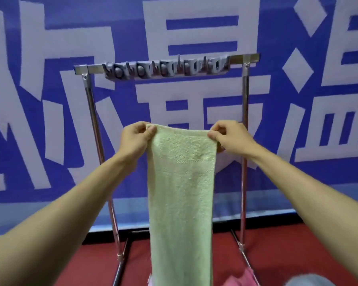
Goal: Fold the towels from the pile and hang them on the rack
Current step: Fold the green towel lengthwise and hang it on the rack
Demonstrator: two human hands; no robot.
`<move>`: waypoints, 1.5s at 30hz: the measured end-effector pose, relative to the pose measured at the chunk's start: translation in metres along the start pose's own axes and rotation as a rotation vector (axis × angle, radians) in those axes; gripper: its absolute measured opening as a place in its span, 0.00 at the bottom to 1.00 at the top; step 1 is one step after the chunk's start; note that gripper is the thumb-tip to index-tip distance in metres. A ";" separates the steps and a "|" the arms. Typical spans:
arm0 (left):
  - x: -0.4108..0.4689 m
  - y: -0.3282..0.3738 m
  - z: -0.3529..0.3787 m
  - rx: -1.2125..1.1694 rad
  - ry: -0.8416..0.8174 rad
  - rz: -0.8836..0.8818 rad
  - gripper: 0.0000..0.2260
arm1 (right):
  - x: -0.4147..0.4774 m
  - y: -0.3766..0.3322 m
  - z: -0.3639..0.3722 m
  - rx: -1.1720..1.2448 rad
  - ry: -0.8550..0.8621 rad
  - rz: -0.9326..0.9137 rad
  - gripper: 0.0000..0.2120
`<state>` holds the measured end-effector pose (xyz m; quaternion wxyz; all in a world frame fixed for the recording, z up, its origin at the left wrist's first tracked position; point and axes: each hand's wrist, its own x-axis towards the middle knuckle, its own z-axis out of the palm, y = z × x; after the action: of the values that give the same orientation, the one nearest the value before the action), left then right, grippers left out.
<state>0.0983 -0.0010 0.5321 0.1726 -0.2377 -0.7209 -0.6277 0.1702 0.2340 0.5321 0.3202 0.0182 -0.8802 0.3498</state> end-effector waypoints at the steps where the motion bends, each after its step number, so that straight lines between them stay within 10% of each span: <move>1: -0.007 -0.017 0.004 -0.021 -0.003 -0.066 0.10 | -0.008 0.014 0.015 0.079 -0.026 0.070 0.05; 10: -0.080 -0.149 0.035 -0.155 -0.213 -0.543 0.08 | -0.084 0.110 0.106 0.606 -0.121 0.559 0.08; 17: -0.121 -0.200 0.051 -0.274 -0.027 -0.782 0.06 | -0.108 0.129 0.144 0.670 -0.173 0.698 0.06; 32: -0.123 -0.177 0.033 -0.410 0.134 -0.804 0.06 | -0.117 0.124 0.139 1.216 -0.059 0.971 0.04; 45: -0.132 -0.168 0.052 -0.401 0.197 -0.728 0.02 | -0.125 0.103 0.163 1.049 -0.183 0.828 0.07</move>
<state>0.1155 0.0168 0.3136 -0.0417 0.0645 -0.6015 -0.7952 0.1534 0.1852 0.3079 0.0327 -0.1383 -0.5516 0.8219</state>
